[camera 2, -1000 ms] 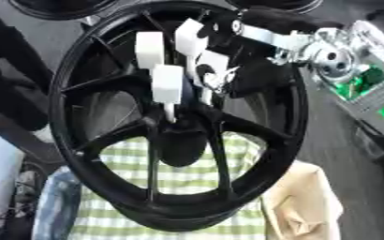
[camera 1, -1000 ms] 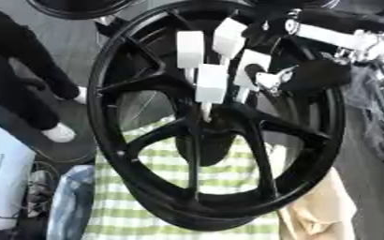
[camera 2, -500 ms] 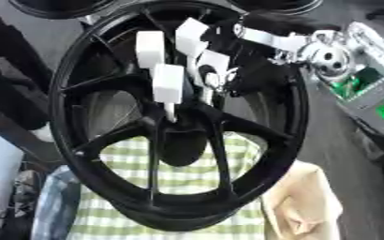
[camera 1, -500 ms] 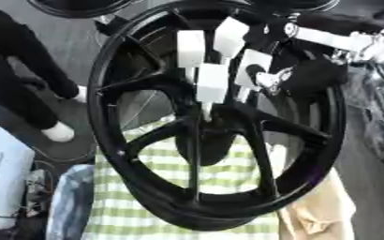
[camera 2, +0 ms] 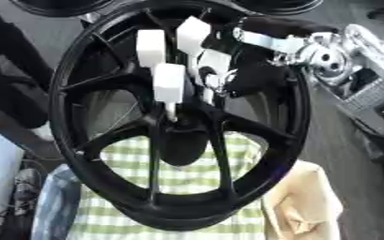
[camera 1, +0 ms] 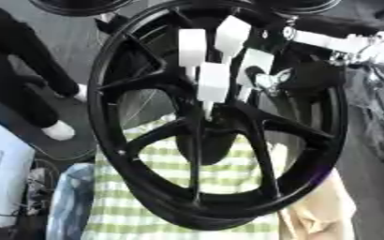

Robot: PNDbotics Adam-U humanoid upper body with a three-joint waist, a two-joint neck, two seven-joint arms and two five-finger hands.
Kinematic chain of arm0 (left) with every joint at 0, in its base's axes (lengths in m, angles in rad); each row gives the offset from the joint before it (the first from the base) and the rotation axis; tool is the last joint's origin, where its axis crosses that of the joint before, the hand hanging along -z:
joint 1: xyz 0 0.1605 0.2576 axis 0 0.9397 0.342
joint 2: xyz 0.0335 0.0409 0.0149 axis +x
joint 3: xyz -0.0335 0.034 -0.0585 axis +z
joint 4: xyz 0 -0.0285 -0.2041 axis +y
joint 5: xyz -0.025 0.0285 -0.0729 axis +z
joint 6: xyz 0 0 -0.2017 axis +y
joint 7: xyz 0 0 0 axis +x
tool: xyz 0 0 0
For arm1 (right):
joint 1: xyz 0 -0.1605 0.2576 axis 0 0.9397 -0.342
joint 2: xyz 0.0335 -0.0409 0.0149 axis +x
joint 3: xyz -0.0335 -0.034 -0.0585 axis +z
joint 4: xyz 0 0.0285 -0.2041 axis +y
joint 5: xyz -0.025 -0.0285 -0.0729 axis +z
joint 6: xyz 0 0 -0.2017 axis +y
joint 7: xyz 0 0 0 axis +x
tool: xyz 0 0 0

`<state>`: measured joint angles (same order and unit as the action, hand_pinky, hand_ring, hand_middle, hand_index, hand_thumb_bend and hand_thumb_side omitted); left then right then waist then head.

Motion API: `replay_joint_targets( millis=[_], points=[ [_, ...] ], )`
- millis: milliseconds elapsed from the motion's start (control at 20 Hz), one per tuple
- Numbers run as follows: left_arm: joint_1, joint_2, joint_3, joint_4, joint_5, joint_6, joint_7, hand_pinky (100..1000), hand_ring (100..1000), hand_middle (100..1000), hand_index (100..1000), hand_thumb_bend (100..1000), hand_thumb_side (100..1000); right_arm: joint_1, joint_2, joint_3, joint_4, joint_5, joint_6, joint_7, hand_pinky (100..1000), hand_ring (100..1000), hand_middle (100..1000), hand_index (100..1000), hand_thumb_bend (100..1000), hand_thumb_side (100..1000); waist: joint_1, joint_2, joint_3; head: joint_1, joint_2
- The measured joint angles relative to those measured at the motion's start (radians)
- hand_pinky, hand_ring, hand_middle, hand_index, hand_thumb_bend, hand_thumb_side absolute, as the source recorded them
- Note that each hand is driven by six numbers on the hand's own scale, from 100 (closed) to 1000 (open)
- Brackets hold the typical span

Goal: Pull the pin out of the wheel hub.

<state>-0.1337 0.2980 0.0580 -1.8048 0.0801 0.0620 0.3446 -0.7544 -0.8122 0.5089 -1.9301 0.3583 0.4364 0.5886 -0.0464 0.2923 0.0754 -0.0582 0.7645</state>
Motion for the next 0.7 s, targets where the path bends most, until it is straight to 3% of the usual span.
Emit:
replay_joint_targets(
  millis=[300,700],
  points=[
    [0.000,0.000,0.000,0.000,0.000,0.000,0.000,807,820,724,742,247,770,0.009,0.000,0.003,0.003,0.007,-0.004,0.012,871,760,691,861,136,697,0.000,0.001,0.000,0.000,0.000],
    [-0.003,0.000,0.000,0.000,0.000,0.000,-0.001,808,822,725,742,241,782,0.016,0.000,0.003,0.004,0.009,-0.005,0.018,869,759,699,901,146,709,-0.001,0.006,0.000,-0.001,0.000]
  ],
)
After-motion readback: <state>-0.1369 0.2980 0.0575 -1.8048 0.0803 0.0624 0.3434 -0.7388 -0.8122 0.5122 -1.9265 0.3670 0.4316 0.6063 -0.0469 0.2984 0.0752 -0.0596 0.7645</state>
